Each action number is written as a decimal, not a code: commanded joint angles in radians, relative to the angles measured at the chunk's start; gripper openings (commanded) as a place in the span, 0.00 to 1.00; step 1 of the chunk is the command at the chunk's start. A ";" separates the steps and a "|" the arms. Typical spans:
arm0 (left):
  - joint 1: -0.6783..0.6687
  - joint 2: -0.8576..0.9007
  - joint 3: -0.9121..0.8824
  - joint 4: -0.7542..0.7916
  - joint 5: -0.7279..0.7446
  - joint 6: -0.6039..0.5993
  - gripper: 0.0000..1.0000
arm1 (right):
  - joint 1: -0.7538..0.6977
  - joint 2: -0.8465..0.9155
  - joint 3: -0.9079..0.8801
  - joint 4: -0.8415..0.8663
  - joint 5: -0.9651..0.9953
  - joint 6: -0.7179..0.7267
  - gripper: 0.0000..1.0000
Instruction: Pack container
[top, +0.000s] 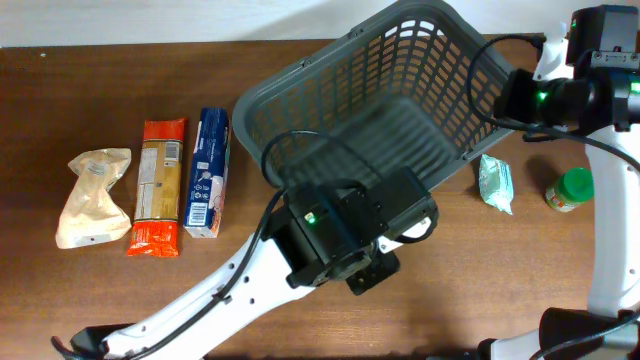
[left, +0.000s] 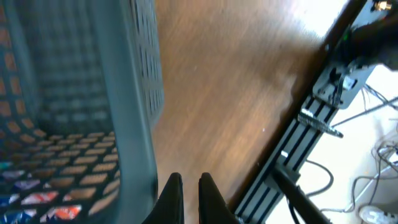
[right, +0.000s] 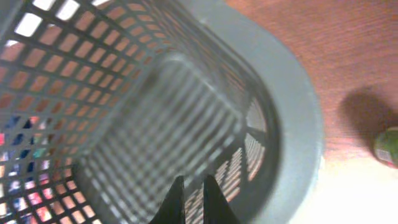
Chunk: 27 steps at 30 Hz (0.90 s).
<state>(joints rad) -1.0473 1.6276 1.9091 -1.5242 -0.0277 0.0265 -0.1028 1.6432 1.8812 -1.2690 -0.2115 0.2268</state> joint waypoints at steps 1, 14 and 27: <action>-0.004 0.011 0.001 0.023 -0.022 0.016 0.02 | 0.006 0.020 0.015 -0.008 0.051 -0.012 0.04; -0.004 0.014 -0.149 0.115 -0.023 0.032 0.02 | 0.006 0.051 0.013 -0.016 0.051 -0.013 0.04; 0.039 0.014 -0.176 0.123 -0.101 0.035 0.02 | 0.006 0.051 0.013 -0.094 0.051 -0.058 0.04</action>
<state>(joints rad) -1.0416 1.6348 1.7390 -1.4017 -0.0841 0.0460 -0.1028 1.6890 1.8824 -1.3434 -0.1806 0.1814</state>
